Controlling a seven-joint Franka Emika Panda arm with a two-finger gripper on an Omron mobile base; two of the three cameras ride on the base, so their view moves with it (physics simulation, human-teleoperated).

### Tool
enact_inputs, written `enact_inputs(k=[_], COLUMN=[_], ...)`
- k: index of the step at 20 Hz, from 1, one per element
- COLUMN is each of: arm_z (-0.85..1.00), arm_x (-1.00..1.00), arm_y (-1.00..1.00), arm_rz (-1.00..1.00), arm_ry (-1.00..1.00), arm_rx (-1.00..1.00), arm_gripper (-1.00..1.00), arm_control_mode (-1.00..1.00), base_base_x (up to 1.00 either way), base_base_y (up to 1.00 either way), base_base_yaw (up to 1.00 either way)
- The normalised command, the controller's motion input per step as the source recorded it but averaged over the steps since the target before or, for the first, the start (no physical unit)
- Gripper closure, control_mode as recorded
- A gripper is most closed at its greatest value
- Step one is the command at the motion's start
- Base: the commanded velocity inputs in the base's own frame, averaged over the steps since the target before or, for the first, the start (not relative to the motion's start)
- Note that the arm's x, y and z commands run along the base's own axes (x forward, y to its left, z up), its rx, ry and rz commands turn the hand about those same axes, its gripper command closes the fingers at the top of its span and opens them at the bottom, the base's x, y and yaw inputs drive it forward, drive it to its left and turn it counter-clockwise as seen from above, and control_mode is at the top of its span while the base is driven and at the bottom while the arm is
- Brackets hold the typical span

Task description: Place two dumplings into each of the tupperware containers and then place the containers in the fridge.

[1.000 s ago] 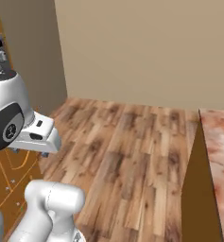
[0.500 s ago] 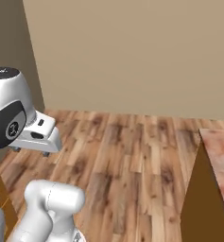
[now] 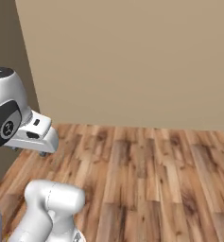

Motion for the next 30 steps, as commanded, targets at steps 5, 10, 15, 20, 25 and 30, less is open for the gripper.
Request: enact_inputs(k=[5, 10, 15, 20, 25, 30], arm_z=[0.0, 0.0, 0.0, 0.0, 0.0, 0.0], arm_x=[0.0, 0.0, 0.0, 0.0, 0.0, 0.0], arm_y=[0.0, 0.0, 0.0, 0.0, 0.0, 0.0], arm_rz=[0.0, 0.0, 0.0, 0.0, 0.0, 0.0], arm_ry=[0.0, 0.0, 0.0, 0.0, 0.0, 0.0], arm_rx=[0.0, 0.0, 0.0, 0.0, 0.0, 0.0], arm_gripper=[-1.0, -1.0, -1.0, -1.0, -1.0, -1.0], arm_control_mode=[1.0, 1.0, 1.0, 1.0, 1.0, 1.0], base_base_x=[1.0, 0.97, 0.52, 0.56, 0.59, 0.67], base_base_y=[0.01, 0.13, 0.47, 0.55, 0.58, 0.65], base_base_yaw=[-0.22, -0.35, -0.74, -0.76, -0.75, -0.73])
